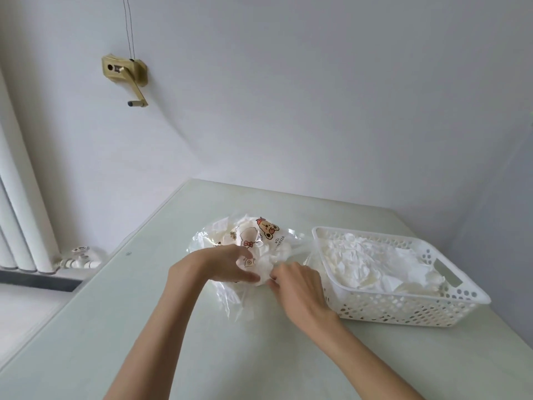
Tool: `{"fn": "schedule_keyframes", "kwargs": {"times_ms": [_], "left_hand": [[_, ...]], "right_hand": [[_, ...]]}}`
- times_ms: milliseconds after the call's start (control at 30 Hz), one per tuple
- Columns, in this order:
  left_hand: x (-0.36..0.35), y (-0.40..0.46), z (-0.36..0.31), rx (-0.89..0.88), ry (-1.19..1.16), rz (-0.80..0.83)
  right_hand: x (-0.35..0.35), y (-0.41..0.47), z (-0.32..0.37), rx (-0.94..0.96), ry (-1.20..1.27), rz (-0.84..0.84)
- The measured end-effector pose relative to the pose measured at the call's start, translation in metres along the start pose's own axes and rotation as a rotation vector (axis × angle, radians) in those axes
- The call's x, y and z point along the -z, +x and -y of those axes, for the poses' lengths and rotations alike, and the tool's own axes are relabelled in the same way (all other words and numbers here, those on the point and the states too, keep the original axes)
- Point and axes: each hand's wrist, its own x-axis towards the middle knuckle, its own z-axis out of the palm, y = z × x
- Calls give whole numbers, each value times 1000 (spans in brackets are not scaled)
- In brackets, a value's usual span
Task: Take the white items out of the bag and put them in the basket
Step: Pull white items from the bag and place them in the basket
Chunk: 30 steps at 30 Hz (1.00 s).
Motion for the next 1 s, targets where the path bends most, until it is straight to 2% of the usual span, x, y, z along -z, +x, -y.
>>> {"fn": "schedule_keyframes", "kwargs": {"times_ms": [133, 300, 467, 600, 733, 800, 900, 1000], "left_hand": [[1, -4, 2, 40, 148, 47], [-6, 12, 6, 35, 146, 6], [-24, 23, 2, 48, 164, -215], [-28, 26, -1, 99, 159, -315], [-30, 27, -4, 147, 93, -441], [-34, 27, -10, 161, 93, -498], [-37, 27, -16, 140, 110, -503], [-27, 25, -15, 31, 55, -448]], "right_hand": [[8, -23, -9, 97, 103, 7], [16, -32, -13, 194, 265, -321], [5, -40, -18, 312, 262, -311], [19, -37, -27, 315, 347, -414], [37, -40, -38, 201, 613, -481], [38, -41, -41, 87, 773, -393], [31, -37, -42, -30, 811, -209], [32, -31, -45, -90, 846, -275]]}}
